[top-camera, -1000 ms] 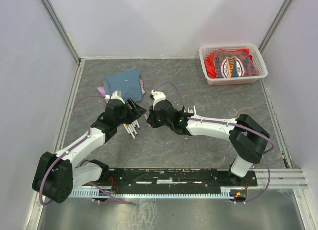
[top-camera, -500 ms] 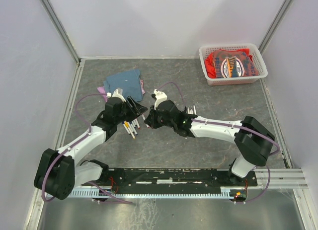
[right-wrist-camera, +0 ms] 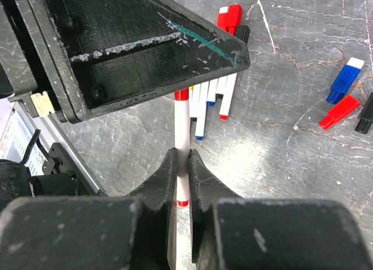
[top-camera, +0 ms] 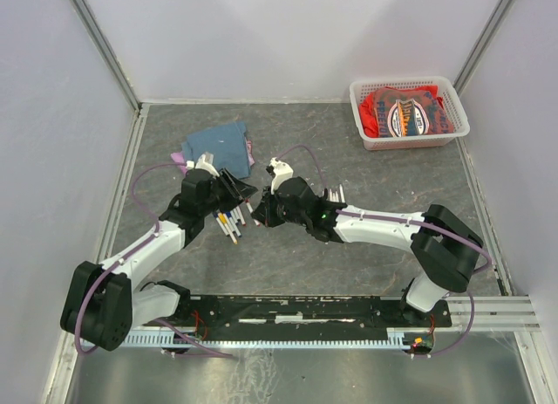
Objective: Open the pen caps
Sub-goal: Open the pen cap from the pen.
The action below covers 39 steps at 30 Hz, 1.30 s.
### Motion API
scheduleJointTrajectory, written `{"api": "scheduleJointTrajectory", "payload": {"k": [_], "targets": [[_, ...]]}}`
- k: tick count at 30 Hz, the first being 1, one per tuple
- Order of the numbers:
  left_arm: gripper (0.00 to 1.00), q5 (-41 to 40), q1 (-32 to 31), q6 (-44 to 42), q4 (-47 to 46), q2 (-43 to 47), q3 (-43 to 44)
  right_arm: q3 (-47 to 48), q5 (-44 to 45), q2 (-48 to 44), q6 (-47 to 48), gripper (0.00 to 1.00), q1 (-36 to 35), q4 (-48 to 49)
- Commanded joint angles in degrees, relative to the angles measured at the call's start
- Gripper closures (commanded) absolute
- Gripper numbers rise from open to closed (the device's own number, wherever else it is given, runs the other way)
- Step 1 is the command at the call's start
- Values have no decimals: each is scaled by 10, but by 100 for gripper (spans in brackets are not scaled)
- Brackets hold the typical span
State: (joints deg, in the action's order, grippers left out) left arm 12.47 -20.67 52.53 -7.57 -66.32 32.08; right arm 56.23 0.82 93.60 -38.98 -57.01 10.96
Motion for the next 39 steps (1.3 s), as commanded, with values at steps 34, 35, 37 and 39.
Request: {"api": "scheduleJointTrajectory", "payload": {"k": [34, 35, 37, 39], "targets": [[97, 75, 10, 34, -76, 0, -2, 26, -20, -9, -4, 67, 6, 35], [97, 77, 10, 36, -78, -1, -2, 29, -23, -6, -5, 70, 8, 35], [97, 80, 10, 39, -83, 0, -4, 33, -27, -2, -5, 76, 10, 32], [97, 84, 10, 44, -88, -1, -3, 34, -28, 3, -6, 83, 13, 31]]}}
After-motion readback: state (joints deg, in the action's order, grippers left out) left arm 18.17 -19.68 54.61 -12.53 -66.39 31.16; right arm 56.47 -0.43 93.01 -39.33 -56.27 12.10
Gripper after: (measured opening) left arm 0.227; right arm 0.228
